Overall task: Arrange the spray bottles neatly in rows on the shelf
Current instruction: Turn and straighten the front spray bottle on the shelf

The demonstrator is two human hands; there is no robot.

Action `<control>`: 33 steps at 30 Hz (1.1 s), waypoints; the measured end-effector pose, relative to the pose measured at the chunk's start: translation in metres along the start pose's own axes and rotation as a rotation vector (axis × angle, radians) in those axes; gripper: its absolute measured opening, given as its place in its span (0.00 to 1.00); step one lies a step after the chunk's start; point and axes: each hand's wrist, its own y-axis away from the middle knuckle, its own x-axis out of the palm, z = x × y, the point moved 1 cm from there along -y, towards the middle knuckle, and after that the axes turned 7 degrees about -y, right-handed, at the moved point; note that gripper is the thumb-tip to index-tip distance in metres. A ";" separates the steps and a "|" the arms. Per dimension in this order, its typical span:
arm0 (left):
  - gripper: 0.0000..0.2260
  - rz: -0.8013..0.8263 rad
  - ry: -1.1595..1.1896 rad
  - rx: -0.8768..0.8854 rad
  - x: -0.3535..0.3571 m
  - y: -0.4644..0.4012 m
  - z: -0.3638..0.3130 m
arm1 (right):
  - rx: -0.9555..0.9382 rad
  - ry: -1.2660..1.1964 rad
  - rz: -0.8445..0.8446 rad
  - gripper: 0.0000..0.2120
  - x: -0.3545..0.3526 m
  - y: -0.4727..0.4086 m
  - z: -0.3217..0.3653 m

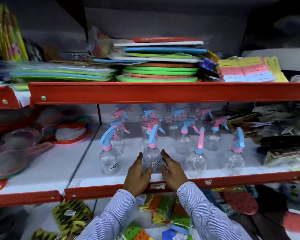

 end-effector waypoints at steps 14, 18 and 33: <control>0.21 -0.067 0.037 0.037 -0.003 0.033 -0.012 | -0.059 -0.031 -0.007 0.25 -0.005 0.019 -0.009; 0.21 -0.074 0.036 0.067 -0.004 0.037 -0.010 | -0.061 -0.020 -0.021 0.25 -0.001 0.024 -0.006; 0.31 -0.323 -0.521 0.107 -0.033 0.093 0.031 | -0.508 0.323 -0.161 0.26 0.030 0.067 0.001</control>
